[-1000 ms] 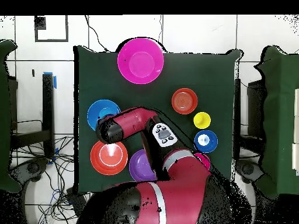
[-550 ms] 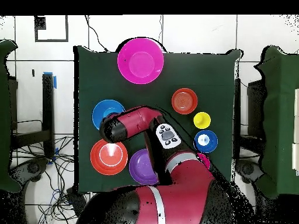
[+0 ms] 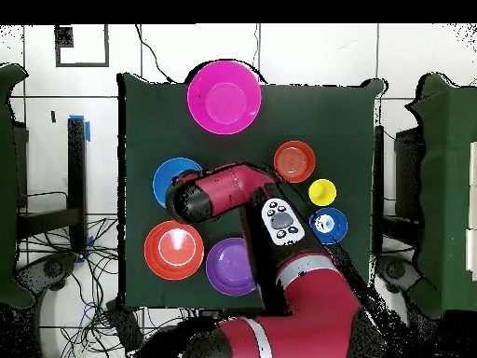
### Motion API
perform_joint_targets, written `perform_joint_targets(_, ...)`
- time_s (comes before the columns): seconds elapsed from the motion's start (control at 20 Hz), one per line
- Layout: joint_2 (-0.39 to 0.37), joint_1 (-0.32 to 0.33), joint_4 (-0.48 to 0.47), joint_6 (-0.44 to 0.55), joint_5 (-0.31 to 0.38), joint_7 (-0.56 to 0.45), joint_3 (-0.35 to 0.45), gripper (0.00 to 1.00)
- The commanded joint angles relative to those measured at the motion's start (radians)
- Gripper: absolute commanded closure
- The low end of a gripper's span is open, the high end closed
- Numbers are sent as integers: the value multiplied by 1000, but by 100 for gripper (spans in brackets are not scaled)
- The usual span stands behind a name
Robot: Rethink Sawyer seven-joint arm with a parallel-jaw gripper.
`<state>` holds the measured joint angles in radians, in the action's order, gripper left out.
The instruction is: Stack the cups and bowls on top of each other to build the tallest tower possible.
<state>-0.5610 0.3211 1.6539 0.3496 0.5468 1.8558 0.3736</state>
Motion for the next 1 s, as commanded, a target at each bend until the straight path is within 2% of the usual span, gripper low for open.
perform_joint_targets(0.05, -29, 30, 35, 43, 81, -65, -19, 0)
perform_joint_targets(0.25, -61, 32, 40, 68, 55, -58, -4, 0)
perform_joint_targets(0.55, -81, 33, 50, 80, 56, -68, 4, 0)
perform_joint_targets(1.0, -26, 41, 40, 35, 53, -43, 16, 0)
